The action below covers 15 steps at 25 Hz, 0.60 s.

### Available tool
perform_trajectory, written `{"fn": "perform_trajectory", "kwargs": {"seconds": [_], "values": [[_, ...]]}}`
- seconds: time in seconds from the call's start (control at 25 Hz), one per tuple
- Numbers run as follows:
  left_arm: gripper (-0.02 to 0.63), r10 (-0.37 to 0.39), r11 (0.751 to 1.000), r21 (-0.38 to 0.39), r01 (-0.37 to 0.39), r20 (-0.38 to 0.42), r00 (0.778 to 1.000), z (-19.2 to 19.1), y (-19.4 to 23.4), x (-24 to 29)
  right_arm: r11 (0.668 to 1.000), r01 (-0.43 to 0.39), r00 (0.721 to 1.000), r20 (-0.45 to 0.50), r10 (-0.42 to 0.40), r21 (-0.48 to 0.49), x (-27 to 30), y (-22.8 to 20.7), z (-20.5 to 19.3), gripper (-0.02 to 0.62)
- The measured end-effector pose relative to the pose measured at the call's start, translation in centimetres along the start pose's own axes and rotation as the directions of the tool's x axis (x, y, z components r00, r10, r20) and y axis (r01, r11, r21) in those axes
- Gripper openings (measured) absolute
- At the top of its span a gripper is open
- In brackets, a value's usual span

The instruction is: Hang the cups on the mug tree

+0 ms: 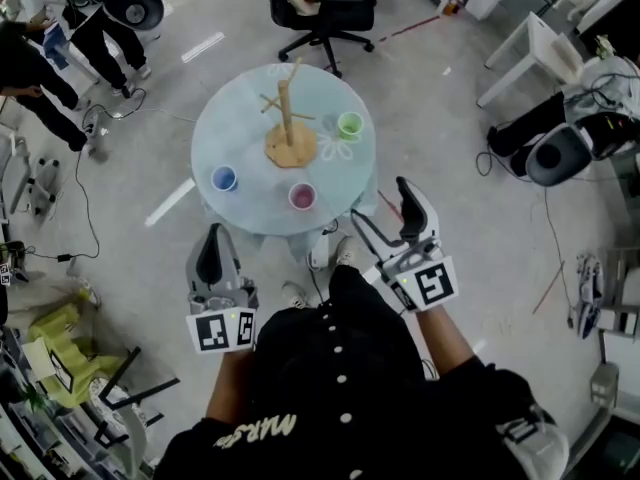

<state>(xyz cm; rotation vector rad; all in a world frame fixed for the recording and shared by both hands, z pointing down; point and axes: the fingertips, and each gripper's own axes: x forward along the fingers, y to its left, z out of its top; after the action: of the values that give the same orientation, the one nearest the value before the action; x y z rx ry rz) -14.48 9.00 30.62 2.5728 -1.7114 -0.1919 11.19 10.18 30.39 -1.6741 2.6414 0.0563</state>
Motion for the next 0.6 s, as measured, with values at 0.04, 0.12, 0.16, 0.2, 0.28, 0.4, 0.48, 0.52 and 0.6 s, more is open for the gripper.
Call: {"fn": "perform_trajectory", "kwargs": {"seconds": [0.04,0.12,0.16,0.2,0.28,0.4,0.48,0.52,0.6], "values": [[-0.005,0.006,1.000,-0.002,-0.006,-0.003,1.000,0.0,-0.2,0.6,1.000,-0.011,1.000,-0.021,0.011,-0.001,0.5,-0.5,-0.4,0.365],[-0.005,0.014,1.000,-0.004,-0.014,-0.007,1.000,-0.3,-0.4,2.0,0.999,-0.036,0.997,-0.062,0.036,-0.008,1.7,-1.3,-1.4,0.365],[-0.005,0.018,1.000,-0.004,-0.018,-0.009,1.000,-0.4,-0.4,2.5,0.999,-0.052,0.996,-0.074,0.051,-0.009,2.2,-1.6,-2.1,0.365],[-0.005,0.023,1.000,-0.003,-0.023,-0.011,1.000,-0.6,-0.4,2.9,0.998,-0.068,0.994,-0.088,0.067,-0.008,2.8,-1.8,-2.8,0.365],[-0.005,0.036,0.999,-0.004,-0.036,-0.021,0.999,-1.0,-0.5,3.5,0.995,-0.100,0.986,-0.132,0.099,0.002,3.8,-1.8,-4.5,0.365],[-0.005,0.054,0.998,-0.017,-0.055,-0.061,0.997,-2.3,-0.7,3.9,0.988,-0.151,0.963,-0.219,0.156,0.038,5.0,-1.3,-8.2,0.365],[-0.005,0.059,0.998,-0.025,-0.062,-0.094,0.994,-3.5,-1.0,4.0,0.979,-0.188,0.943,-0.264,0.201,0.075,5.9,-0.6,-11.0,0.367],[-0.005,0.063,0.997,-0.027,-0.066,-0.109,0.992,-4.1,-1.1,4.0,0.974,-0.206,0.933,-0.282,0.223,0.090,6.4,-0.2,-12.4,0.368],[-0.005,0.074,0.996,-0.034,-0.079,-0.134,0.988,-5.3,-1.2,3.9,0.964,-0.245,0.912,-0.314,0.265,0.102,7.4,0.7,-15.3,0.371]]}}
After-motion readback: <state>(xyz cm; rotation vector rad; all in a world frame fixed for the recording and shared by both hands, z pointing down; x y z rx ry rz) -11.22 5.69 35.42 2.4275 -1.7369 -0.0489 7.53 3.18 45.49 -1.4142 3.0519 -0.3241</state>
